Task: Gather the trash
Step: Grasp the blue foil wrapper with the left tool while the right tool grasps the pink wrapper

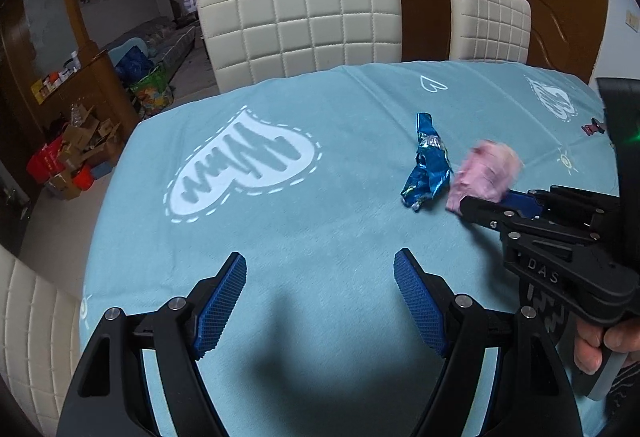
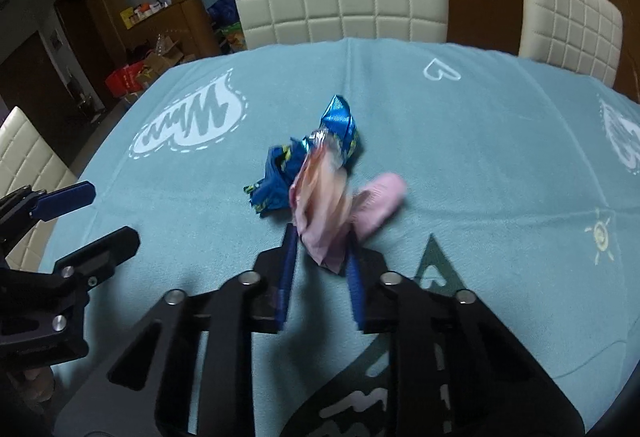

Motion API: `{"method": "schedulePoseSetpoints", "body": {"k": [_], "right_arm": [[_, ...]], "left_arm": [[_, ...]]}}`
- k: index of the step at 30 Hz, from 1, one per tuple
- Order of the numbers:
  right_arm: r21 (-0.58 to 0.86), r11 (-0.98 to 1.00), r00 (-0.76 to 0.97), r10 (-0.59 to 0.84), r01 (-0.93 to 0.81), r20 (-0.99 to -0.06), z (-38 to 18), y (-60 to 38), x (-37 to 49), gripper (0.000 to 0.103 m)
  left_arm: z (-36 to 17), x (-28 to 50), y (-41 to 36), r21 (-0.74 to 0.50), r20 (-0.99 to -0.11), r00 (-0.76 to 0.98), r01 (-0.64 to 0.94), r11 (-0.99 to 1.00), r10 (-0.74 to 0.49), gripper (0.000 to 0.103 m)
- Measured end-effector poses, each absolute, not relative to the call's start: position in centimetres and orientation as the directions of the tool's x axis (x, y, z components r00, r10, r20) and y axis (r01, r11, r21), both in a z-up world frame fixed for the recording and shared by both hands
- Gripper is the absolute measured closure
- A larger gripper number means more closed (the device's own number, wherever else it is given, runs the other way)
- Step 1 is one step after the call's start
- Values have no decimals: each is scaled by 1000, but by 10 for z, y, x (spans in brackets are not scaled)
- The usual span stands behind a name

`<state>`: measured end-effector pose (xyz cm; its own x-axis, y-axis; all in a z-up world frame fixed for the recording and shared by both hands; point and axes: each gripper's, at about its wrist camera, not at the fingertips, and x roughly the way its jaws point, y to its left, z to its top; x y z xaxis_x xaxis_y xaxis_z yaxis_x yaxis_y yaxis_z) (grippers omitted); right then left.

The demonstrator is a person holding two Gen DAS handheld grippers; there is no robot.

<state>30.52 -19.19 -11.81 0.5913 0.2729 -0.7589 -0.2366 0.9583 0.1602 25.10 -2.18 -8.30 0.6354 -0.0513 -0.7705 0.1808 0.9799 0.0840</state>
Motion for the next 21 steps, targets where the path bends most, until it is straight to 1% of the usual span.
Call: {"method": "schedulePoseSetpoints", "body": {"k": [2,3,6,13,17,19,21], "right_arm": [[122,965,616,242,-231,-749,-115,-197,301,87],[93,971,630,214,-220,-746,-114,-200,299,90],[56,981,652,167,-188,-739,-111,-212,297,90],[45,993,671,107,-110,-734,-103,-251,298,91],[105,992,671,129,-76,-730,-100,-271,304,91],[115,991,662,134,-73,-737,-104,-272,306,91],[112,990,658,138,-81,-740,-106,-269,307,91]], "left_arm": [[-83,253,-28,80,-769,636,194,978,-63,29],[-83,255,-32,79,-768,636,204,976,-71,29],[-86,258,-51,70,-774,624,257,964,-110,28],[-102,277,-102,54,-800,575,354,934,-171,28],[-106,291,-122,89,-799,581,369,925,-154,28],[-105,300,-128,89,-799,581,367,926,-154,28],[-104,306,-129,109,-791,598,343,933,-127,29]]}}
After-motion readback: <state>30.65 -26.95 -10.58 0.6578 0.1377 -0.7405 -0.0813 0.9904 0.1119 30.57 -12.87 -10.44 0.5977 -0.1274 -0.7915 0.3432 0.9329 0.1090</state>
